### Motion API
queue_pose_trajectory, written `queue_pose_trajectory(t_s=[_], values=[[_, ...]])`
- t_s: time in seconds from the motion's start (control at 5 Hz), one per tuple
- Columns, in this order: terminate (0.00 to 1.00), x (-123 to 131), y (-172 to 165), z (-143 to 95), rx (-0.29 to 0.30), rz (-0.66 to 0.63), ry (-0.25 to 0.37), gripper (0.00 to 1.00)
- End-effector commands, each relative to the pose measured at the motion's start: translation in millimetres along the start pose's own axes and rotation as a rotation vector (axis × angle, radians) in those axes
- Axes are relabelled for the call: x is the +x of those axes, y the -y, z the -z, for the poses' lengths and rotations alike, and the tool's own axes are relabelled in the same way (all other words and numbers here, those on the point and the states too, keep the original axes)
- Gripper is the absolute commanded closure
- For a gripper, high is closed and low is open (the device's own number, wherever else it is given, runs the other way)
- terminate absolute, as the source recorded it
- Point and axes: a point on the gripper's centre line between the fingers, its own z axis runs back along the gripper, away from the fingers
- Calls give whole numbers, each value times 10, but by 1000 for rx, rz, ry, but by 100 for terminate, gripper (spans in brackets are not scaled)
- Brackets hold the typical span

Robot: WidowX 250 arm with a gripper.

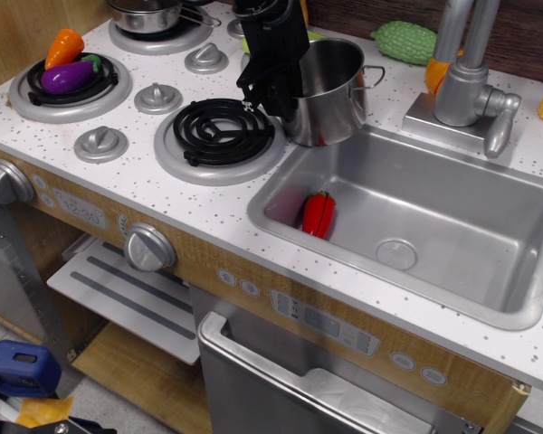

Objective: Put pot on stove which is near stove

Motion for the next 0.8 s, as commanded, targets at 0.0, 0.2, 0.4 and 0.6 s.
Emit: queue_pose_trajectory(t_s=[0.0,0.2,0.4,0.6], values=[[0,-5,-59,-195,50,-16,-51,100],[0,68,-117,-329,29,-9,-140,100],[0,139,-143,-472,11,-9,-220,100],[0,176,-111,-561,33,-24,-306,100]])
